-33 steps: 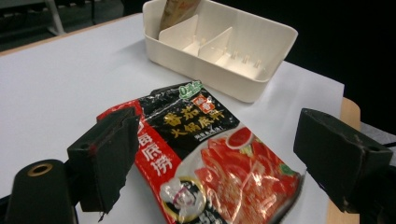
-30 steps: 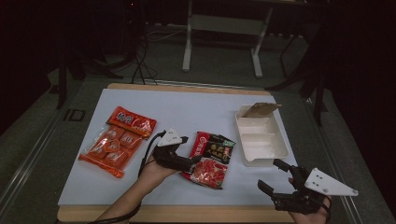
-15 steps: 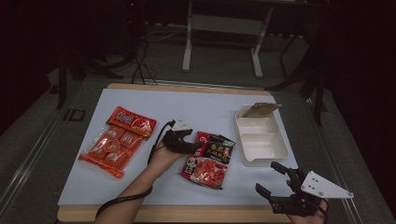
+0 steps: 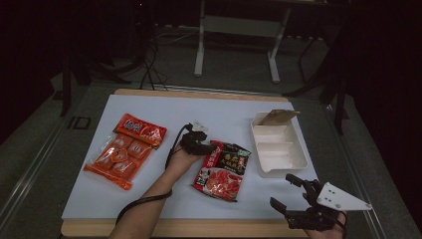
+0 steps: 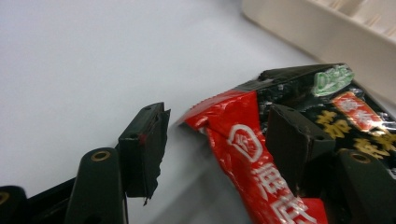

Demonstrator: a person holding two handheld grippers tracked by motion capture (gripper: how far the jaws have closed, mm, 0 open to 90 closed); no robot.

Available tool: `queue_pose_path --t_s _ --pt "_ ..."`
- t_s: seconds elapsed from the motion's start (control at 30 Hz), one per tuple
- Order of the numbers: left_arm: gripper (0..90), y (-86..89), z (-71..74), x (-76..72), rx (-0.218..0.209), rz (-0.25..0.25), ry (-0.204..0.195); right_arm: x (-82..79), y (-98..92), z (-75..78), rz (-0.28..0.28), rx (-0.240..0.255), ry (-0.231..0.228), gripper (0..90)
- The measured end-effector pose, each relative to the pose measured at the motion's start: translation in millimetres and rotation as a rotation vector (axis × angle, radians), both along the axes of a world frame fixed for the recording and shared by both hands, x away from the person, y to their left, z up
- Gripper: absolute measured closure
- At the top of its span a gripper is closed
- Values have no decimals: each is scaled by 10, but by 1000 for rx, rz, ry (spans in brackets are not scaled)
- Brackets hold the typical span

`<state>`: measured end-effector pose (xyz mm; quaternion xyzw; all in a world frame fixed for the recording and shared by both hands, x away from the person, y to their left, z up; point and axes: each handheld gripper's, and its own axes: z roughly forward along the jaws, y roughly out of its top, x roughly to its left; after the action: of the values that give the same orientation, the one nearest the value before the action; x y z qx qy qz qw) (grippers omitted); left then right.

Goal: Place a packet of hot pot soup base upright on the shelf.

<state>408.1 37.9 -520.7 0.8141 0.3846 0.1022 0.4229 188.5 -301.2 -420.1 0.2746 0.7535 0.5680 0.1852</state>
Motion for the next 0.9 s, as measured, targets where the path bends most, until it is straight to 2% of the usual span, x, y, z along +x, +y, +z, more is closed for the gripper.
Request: queue_pose_path --t_s 0.1,0.2,0.27,0.33,0.37,0.43,0.5,0.57,0.67,0.73,0.77,0.8,0.83,0.9 --pt "387 -10 -24 28 6 -1 12 13 7 -7 3 -5 3 136" --pt "389 -35 -85 53 33 2 34 27 16 -17 8 -6 9 136" --pt "391 -40 -110 60 33 10 47 37 22 -22 9 -10 9 136" --pt "410 -60 -128 65 36 -7 54 44 26 -27 14 -8 16 136" --pt "411 -76 -133 65 51 -9 50 45 29 -30 13 -10 16 136" --pt "411 -104 -142 72 52 -15 63 49 34 -35 15 -14 18 136" --pt "453 -135 -158 88 59 -30 77 51 36 -37 14 -15 19 136" --pt "459 -145 -167 102 44 -22 97 51 36 -38 13 -16 19 136" --pt "531 -154 -169 101 37 -15 128 51 35 -38 14 -18 18 136" --pt "574 -160 -164 94 48 -16 130 54 36 -38 15 -18 19 136" --pt "574 -167 -144 98 56 -8 157 55 38 -37 15 -18 19 136" --pt "727 -199 -120 90 105 -21 157 56 43 -34 14 -19 20 136" --pt "753 -232 -106 79 129 -20 153 56 44 -32 12 -18 20 136" --pt "798 -255 -93 82 130 -9 175 58 45 -27 13 -15 21 136"
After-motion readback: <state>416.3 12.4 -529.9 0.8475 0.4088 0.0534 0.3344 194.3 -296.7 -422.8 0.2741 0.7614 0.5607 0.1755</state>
